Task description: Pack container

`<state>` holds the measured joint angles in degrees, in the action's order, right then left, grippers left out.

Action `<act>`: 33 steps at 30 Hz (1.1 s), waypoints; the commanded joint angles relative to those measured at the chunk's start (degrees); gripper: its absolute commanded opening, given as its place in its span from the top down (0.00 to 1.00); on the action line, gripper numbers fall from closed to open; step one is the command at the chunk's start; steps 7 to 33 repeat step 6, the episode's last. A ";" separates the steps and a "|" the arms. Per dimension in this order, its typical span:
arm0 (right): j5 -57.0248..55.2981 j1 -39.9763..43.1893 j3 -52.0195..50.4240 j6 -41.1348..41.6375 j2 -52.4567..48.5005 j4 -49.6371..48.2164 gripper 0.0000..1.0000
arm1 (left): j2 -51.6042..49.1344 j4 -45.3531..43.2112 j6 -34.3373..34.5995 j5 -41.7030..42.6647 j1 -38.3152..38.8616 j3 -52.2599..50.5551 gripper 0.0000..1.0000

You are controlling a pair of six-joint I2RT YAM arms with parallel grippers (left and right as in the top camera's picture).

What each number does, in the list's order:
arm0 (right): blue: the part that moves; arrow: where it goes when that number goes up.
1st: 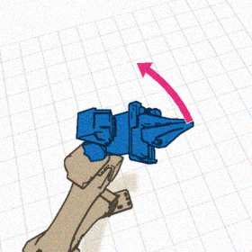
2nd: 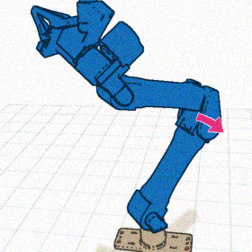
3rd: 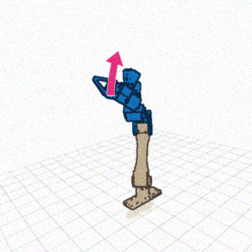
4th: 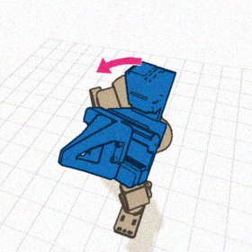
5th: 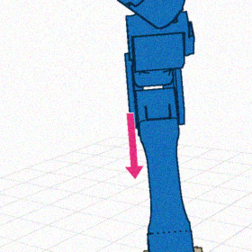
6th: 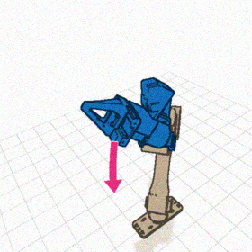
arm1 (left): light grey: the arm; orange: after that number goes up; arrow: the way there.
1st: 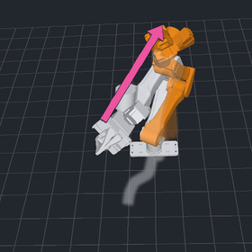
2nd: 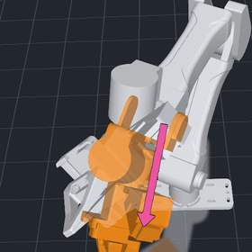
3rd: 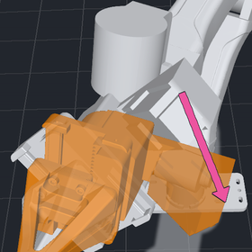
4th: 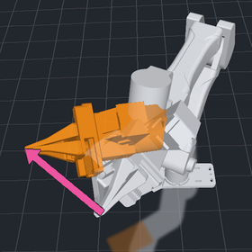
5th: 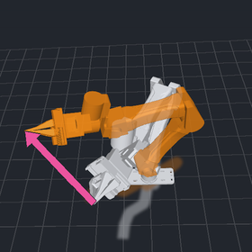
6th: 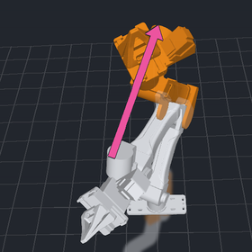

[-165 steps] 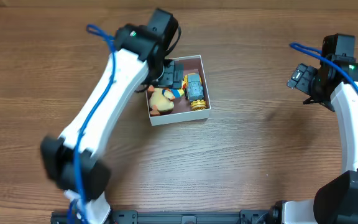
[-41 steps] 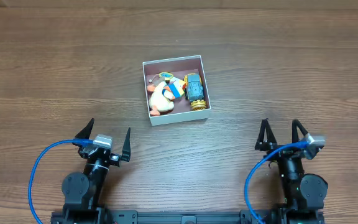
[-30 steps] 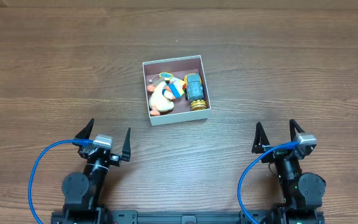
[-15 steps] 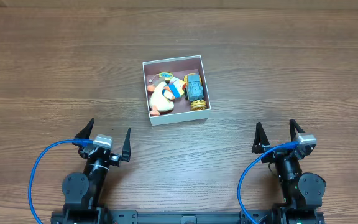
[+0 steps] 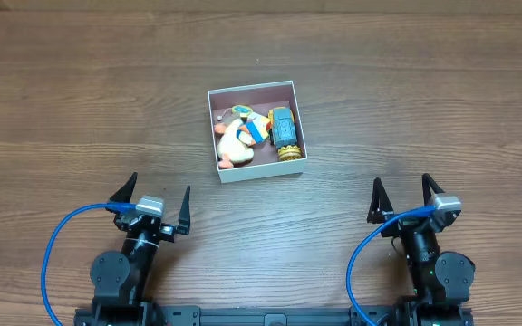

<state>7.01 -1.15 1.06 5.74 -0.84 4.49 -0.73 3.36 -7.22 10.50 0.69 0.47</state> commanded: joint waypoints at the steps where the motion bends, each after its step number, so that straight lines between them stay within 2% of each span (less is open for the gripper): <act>1: -0.48 0.15 -0.59 -0.42 0.68 -0.35 0.00 | 0.48 0.02 1.03 -0.37 -0.42 -0.22 0.00; 33: -0.46 0.15 -0.59 -0.42 0.68 -0.35 0.00 | 0.48 0.02 1.03 -0.37 -0.42 -0.22 0.00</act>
